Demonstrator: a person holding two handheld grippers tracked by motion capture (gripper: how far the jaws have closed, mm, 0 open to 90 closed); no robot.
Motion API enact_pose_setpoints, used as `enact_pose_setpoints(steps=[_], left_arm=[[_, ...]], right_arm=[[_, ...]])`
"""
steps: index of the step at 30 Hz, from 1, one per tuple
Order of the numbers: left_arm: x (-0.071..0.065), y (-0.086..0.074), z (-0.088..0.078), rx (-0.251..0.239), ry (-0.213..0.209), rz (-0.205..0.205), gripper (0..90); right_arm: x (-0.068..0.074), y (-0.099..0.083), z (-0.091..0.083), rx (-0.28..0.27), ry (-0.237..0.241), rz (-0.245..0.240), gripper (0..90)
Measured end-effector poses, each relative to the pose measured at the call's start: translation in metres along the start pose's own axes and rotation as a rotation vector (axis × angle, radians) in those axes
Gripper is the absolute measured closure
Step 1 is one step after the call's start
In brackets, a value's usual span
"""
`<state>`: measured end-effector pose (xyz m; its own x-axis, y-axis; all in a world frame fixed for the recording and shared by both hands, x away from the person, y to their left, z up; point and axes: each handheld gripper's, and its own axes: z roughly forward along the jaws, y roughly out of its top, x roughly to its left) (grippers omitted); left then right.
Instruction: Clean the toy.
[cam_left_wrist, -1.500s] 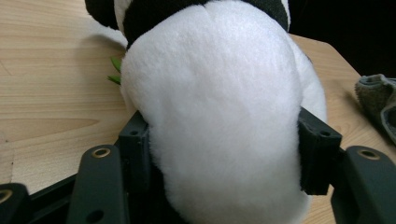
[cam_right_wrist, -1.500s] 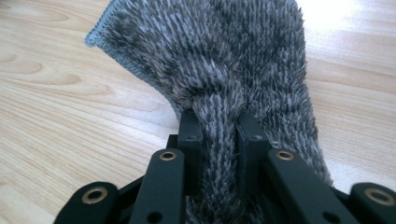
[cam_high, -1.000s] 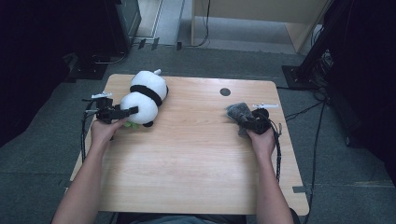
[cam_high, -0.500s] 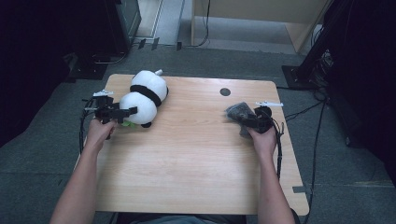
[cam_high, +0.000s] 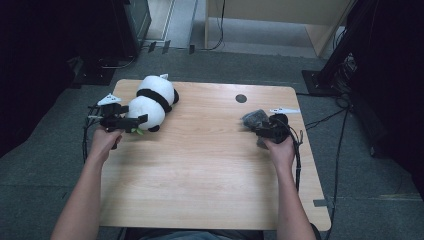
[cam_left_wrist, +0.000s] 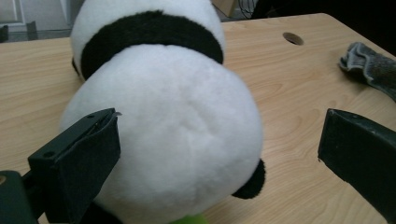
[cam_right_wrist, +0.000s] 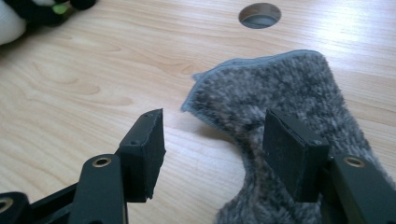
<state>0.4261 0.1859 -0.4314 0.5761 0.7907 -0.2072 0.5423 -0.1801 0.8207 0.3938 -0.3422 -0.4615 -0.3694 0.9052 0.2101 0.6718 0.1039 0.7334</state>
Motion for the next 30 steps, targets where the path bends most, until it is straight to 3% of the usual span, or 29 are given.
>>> enact_pose_setpoints(steps=[3,5,11,14,19,21,25,30], left_arm=[[-0.01,0.001,0.002,0.023,0.0,0.032,0.0],[-0.017,0.002,0.003,0.019,-0.027,0.023,0.0],[-0.038,0.003,0.01,0.018,-0.082,0.048,0.0],[-0.048,0.001,0.013,0.012,-0.099,0.083,0.0],[-0.062,0.0,0.017,0.009,-0.142,0.07,0.0],[-0.073,-0.001,0.02,0.017,-0.153,0.088,0.0],[-0.087,-0.004,0.024,0.016,-0.186,0.086,0.0],[-0.102,-0.013,0.036,0.046,-0.192,0.104,0.0]], right_arm=[[0.006,0.0,-0.004,0.007,0.002,-0.018,39.8],[0.009,-0.001,-0.007,0.003,0.01,-0.024,39.8],[0.021,-0.004,-0.015,-0.009,0.029,-0.055,39.9],[0.031,-0.006,-0.017,-0.014,0.053,-0.072,39.9],[0.046,-0.009,-0.018,-0.022,0.081,-0.114,40.2],[0.052,-0.01,-0.017,-0.019,0.092,-0.126,40.3],[0.064,-0.012,-0.012,-0.017,0.118,-0.149,40.5],[0.08,-0.016,-0.002,0.004,0.137,-0.185,40.5]])
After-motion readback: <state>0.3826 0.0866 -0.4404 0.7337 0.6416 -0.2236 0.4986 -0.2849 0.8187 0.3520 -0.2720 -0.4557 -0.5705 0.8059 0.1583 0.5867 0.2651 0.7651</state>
